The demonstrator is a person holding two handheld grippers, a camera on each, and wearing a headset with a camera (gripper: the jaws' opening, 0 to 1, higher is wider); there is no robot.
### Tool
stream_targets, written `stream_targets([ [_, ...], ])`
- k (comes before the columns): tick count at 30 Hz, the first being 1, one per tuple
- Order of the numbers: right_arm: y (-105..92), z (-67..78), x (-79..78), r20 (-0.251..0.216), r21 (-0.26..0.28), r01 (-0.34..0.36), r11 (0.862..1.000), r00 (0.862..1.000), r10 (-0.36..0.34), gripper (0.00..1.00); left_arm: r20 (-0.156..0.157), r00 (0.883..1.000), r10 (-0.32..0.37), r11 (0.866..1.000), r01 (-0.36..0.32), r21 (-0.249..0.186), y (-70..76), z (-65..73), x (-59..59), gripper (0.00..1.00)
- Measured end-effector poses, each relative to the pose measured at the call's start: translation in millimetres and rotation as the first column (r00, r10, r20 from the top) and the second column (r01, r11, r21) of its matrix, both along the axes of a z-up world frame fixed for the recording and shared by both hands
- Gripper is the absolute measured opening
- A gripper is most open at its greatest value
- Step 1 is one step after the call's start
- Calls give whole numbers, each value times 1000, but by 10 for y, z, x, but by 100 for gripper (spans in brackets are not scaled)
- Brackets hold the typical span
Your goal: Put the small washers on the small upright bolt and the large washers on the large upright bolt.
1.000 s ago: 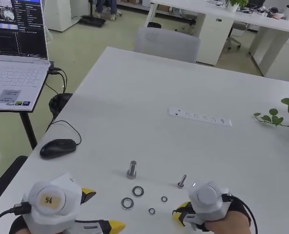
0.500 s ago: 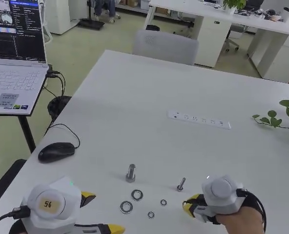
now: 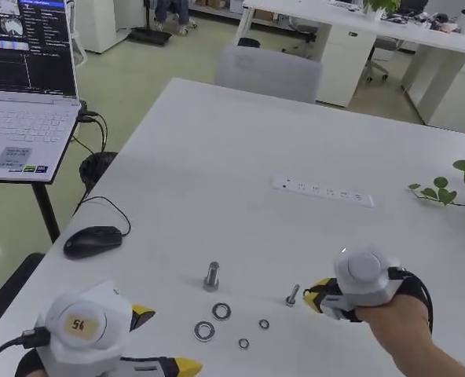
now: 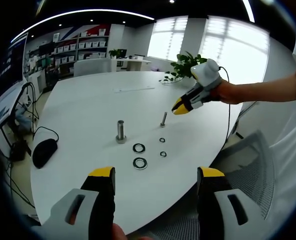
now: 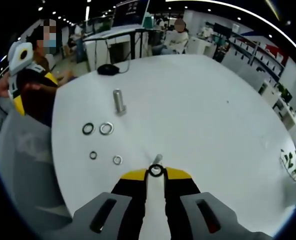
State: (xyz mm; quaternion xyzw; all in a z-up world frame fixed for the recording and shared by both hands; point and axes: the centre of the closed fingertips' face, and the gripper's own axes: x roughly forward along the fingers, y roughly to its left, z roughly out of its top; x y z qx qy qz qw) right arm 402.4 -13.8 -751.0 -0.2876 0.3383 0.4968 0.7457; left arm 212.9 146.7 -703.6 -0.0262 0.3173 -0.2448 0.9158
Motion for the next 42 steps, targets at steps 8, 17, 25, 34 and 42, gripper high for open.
stream_targets([
  [8,110,15,108,1,-19,-32,999,999,32,14,0,1000,12,1000,-12,0,33,-1,-13,66],
  [17,190,-49,120,-3,-70,-83,994,997,83,14,0,1000,27,1000,-27,-1,84,-1,-18,66],
  [25,162,-78,118,-8,-102,-101,990,995,100,14,-1,999,35,999,-35,-4,104,0,-26,66],
  [34,150,-106,115,-21,-121,-111,986,994,109,14,-2,999,34,999,-34,-6,92,0,-18,66],
  [42,169,-141,86,-33,-136,-124,983,992,120,14,-5,999,35,999,-35,-5,107,-12,-24,66],
])
